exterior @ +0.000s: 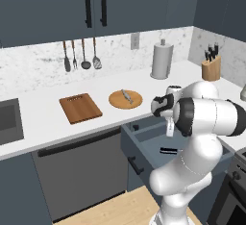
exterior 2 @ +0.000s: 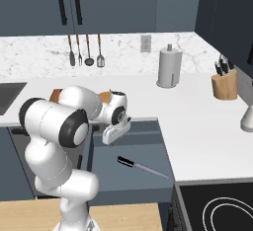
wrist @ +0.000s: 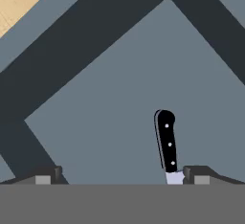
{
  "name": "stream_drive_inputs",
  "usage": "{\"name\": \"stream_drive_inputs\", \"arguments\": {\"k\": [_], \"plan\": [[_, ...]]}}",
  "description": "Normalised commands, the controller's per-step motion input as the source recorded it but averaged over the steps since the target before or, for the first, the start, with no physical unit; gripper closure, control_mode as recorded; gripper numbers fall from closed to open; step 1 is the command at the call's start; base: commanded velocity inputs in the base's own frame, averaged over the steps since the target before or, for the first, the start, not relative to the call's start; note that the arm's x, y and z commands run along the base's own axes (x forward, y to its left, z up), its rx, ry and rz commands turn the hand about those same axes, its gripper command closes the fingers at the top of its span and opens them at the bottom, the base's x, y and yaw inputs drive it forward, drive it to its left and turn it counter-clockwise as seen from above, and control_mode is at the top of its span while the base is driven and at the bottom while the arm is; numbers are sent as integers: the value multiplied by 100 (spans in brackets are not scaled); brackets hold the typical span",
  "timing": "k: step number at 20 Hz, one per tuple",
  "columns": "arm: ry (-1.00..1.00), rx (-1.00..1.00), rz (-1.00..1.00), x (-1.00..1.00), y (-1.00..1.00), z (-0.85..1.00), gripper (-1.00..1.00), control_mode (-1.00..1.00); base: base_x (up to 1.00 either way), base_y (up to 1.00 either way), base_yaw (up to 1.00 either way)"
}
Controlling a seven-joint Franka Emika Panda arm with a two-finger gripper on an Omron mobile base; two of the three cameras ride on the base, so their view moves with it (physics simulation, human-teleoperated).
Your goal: Pick up the knife from the drawer and place it on the cutting board. Then place the meat from the plate to the cutting board.
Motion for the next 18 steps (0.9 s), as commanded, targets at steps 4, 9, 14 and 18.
{"name": "stream_drive_inputs", "arguments": {"k": [4,9,14,18], "plan": [[0,0,0,19,-43,-44,-100,-100,0,0,0],[0,-2,0,25,-25,-59,-100,-100,0,0,0],[-3,-9,-7,17,5,-28,-100,-100,0,0,0],[0,-6,-1,33,18,-27,-100,-100,0,0,0]]}}
